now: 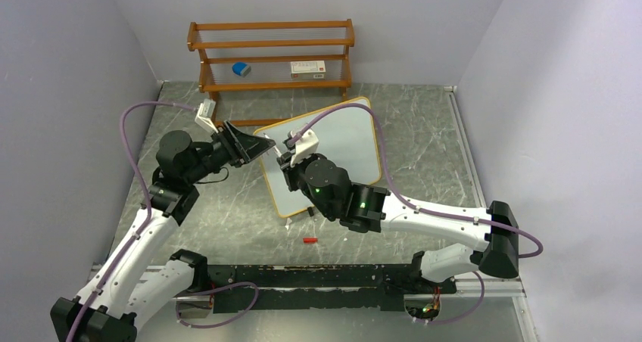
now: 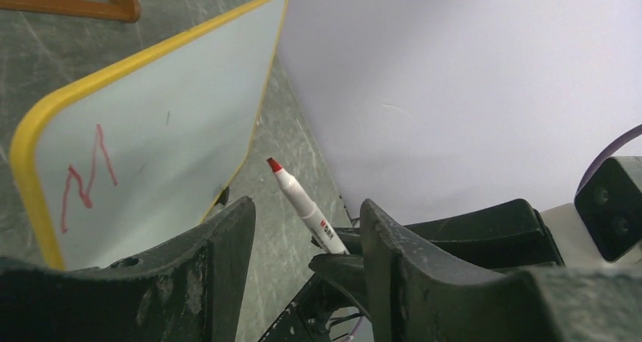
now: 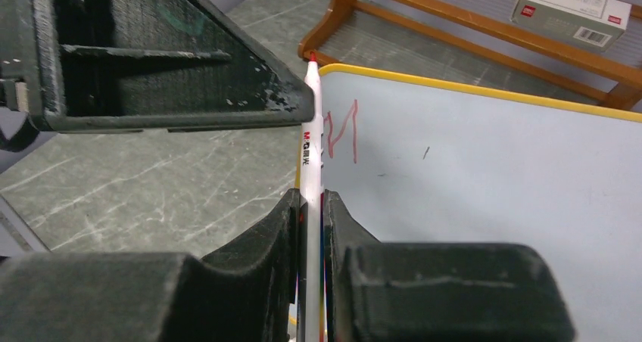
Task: Write a sentence on the whiteboard
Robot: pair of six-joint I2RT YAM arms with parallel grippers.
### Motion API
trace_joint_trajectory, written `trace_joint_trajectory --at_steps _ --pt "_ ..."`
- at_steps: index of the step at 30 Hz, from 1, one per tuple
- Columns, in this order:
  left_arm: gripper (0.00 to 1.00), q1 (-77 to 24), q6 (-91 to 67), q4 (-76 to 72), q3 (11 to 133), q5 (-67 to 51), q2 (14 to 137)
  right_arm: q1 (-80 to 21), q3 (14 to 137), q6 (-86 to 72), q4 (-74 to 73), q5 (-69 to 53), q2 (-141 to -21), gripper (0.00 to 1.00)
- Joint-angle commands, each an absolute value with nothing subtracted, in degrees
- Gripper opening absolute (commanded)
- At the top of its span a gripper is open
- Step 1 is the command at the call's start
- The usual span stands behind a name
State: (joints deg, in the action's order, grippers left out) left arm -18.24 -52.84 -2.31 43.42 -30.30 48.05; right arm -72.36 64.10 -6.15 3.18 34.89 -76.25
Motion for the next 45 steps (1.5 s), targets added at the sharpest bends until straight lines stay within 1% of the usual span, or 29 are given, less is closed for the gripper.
trace_joint_trajectory --at_steps 1,4,6,7,8,10,12,16,19,20,21,25,26,28,33,37,40,45 --pt "0.56 -20.66 -58.13 -9.03 41.68 -27.04 48.14 -72.47 63.08 -6.06 6.31 34.06 -75.58 0.00" --pt "0.52 -22.20 -59.41 -10.66 40.85 -25.74 48.72 -72.44 63.15 -6.03 6.11 34.06 -75.63 0.00" --pt "0.45 -22.85 -60.41 -11.81 40.34 -25.14 49.21 -72.48 62.50 -5.96 6.76 33.70 -75.35 0.00" --pt "0.38 -23.20 -61.10 -12.53 40.01 -24.92 49.40 -72.51 62.20 -6.04 7.00 33.54 -75.25 0.00" --pt "0.34 -23.38 -61.94 -13.16 39.66 -24.75 49.58 -72.51 62.08 -5.98 7.15 33.51 -75.30 0.00" --pt "0.22 -23.69 -63.78 -14.45 38.69 -24.40 49.70 -72.50 61.60 -6.19 7.56 33.50 -75.32 0.00" --pt "0.06 -24.02 -65.89 -15.35 37.38 -23.64 49.39 -72.46 60.61 -6.55 8.67 33.37 -75.10 0.00" --pt "0.05 -24.25 -72.50 -16.12 34.34 -20.94 47.70 -72.34 56.93 -8.18 13.84 32.39 -72.96 0.01" --pt "0.05 -24.34 -77.67 -14.95 32.81 -18.07 45.52 -72.28 53.89 -9.61 18.66 31.79 -71.24 0.15" --pt "0.05 -24.35 -79.57 -14.00 32.64 -17.09 44.58 -72.18 52.58 -9.99 20.57 31.55 -70.68 0.23" --pt "0.05 -24.35 -80.98 -12.94 32.72 -16.05 43.77 -72.16 51.28 -10.39 22.65 31.44 -70.03 0.28" --pt "0.05 -24.33 -84.19 -7.47 34.88 -13.15 41.99 -71.33 45.37 -12.13 30.64 29.54 -67.39 0.41" --pt "0.05 -24.38 -84.84 -6.21 35.56 -12.70 41.83 -71.13 44.18 -12.52 32.54 29.22 -66.76 0.46" --pt "0.05 -24.43 -86.02 -4.49 36.55 -12.60 41.66 -70.62 42.58 -13.07 35.36 28.35 -65.90 0.50" --pt "0.05 -24.43 -87.84 -3.13 37.78 -14.19 42.69 -70.40 40.80 -12.25 40.58 25.90 -66.19 0.53" --pt "0.05 -24.43 -88.23 -2.80 38.17 -14.58 42.80 -70.10 40.87 -11.80 41.96 25.87 -67.10 0.53" --pt "0.05 -24.43 -88.35 -2.39 38.48 -14.67 42.81 -70.04 41.65 -11.82 42.18 26.28 -68.28 0.52" --pt "0.05 -24.51 -88.68 -2.78 38.41 -15.18 42.89 -69.70 43.06 -11.47 42.02 26.11 -70.74 0.47"
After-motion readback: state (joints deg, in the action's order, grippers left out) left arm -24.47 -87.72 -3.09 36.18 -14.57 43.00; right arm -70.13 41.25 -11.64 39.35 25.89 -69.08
